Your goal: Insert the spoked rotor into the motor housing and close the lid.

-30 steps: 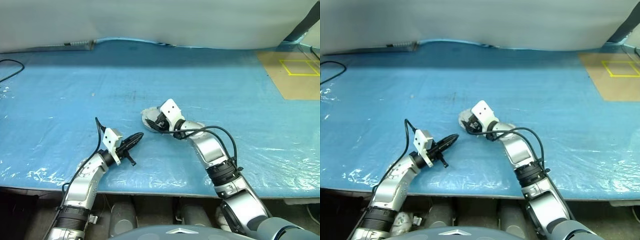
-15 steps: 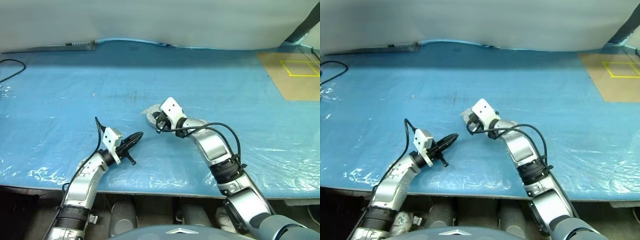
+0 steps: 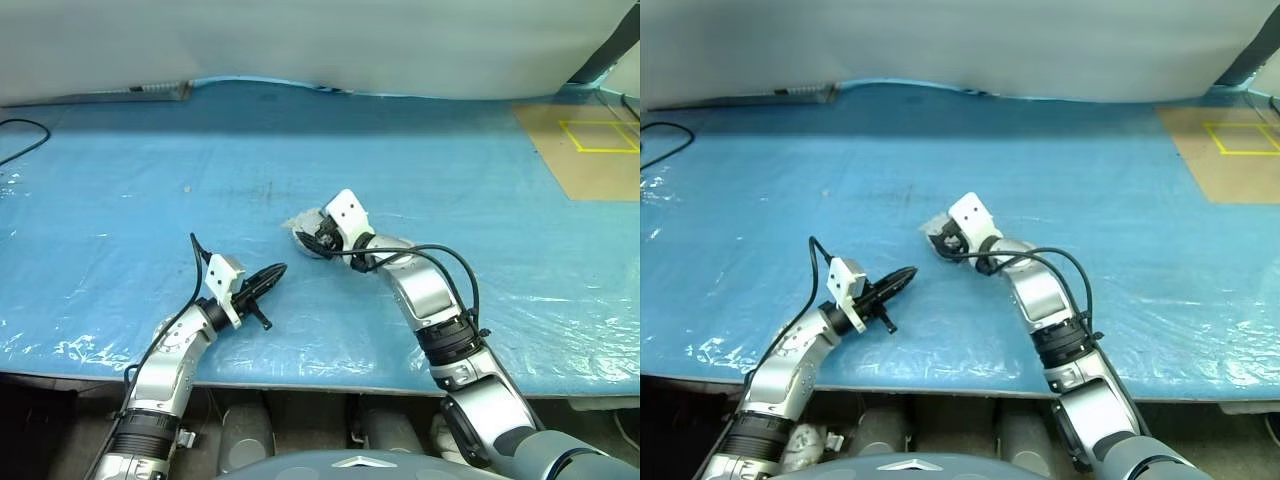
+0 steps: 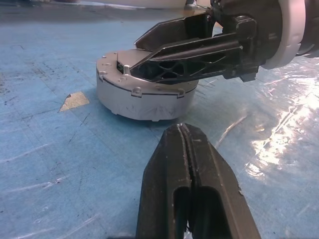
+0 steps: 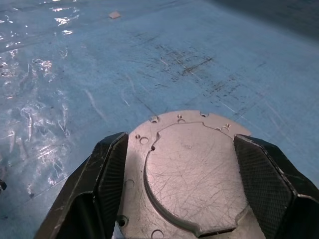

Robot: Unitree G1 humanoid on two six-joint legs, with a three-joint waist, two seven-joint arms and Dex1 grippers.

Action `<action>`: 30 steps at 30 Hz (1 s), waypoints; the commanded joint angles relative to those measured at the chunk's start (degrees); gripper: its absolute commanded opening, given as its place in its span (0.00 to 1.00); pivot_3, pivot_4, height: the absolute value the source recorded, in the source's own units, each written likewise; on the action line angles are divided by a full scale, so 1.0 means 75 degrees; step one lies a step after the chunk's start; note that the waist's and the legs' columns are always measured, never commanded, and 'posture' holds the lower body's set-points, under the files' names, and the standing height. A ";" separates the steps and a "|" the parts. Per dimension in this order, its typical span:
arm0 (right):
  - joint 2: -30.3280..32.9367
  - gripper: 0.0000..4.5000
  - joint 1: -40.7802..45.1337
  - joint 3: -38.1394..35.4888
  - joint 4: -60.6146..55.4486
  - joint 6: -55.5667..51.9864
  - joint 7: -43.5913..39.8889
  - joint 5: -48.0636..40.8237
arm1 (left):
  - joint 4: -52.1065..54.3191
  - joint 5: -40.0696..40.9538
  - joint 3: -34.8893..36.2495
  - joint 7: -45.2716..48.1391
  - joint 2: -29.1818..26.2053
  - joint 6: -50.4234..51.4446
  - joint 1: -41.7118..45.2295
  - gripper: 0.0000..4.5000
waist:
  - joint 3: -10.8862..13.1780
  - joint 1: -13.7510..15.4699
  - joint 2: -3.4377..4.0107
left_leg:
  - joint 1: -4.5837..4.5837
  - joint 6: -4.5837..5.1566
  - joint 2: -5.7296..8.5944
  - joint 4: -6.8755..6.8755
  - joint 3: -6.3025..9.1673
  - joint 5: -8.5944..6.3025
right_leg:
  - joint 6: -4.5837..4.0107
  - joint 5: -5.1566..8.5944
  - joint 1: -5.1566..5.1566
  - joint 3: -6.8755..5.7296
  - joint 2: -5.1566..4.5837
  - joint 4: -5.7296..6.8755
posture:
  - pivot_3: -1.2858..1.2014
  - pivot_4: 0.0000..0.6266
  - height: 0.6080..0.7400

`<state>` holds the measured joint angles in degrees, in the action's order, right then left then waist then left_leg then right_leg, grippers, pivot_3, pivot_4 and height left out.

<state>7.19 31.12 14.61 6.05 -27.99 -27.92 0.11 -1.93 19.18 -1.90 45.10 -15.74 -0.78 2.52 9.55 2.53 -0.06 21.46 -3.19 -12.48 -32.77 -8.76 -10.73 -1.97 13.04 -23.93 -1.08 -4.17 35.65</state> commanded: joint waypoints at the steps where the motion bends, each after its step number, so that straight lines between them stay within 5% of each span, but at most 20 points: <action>1: -0.0043 0.74 0.0083 -0.0068 0.0090 0.0270 0.0075 -0.0013 | 0.0098 0.0105 0.0097 0.0083 -0.0052 -0.0132 0.0078 0.00 | 0.0000 0.0000 0.0000 | 0.0000 0.0000 0.0000 0.0000 0.0000 0.0000 | 0.0000 0.0000 0.0000 0.0000 0.0000 0.0000 | 0.52 0.24 1.00; 14: -0.0001 0.74 -0.0031 0.0166 0.0758 0.0938 0.0102 0.0278 | 0.0070 0.0102 0.0122 0.0114 -0.0056 -0.0144 0.0052 0.00 | 0.0000 -0.0002 -0.0001 | -0.0003 0.0000 0.0001 0.0000 0.0000 0.0000 | 0.0000 0.0000 0.0001 0.0001 0.0000 0.0001 | 0.52 0.24 1.00; 19: -0.0001 1.00 -0.0037 0.0151 0.0778 0.0943 0.0074 0.0300 | 0.0067 0.0107 0.0127 0.0122 -0.0056 -0.0140 0.0031 0.00 | 0.0000 -0.0004 -0.0001 | -0.0005 0.0000 0.0001 0.0000 0.0000 0.0000 | 0.0000 0.0000 0.0002 0.0002 0.0000 0.0002 | 0.52 0.24 1.00; 29: -0.0005 1.00 -0.0140 0.0151 0.0723 0.0855 0.0075 0.0309 | 0.0285 0.0109 0.0090 0.0058 -0.0045 -0.0038 -0.0061 0.00 | 0.0000 -0.0003 -0.0001 | -0.0005 0.0000 0.0001 0.0000 -0.0001 0.0000 | 0.0000 0.0000 0.0002 0.0002 0.0000 0.0001 | 0.52 0.24 1.00; 30: -0.0001 0.92 -0.0149 0.0150 0.0721 0.0844 0.0071 0.0307 | 0.0284 0.0109 0.0089 0.0056 -0.0046 -0.0035 -0.0057 0.00 | 0.0000 -0.0003 -0.0001 | -0.0005 0.0000 0.0002 0.0000 -0.0001 0.0000 | 0.0000 0.0000 0.0002 0.0003 0.0000 0.0002 | 0.52 0.24 1.00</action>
<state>7.07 30.81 15.43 11.44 -20.68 -27.24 2.27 -1.95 19.21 -1.74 45.52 -15.78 -0.73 2.06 9.54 2.50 -0.06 21.42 -3.18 -12.46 -32.77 -8.77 -10.73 -1.97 13.04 -23.91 -1.06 -4.17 35.67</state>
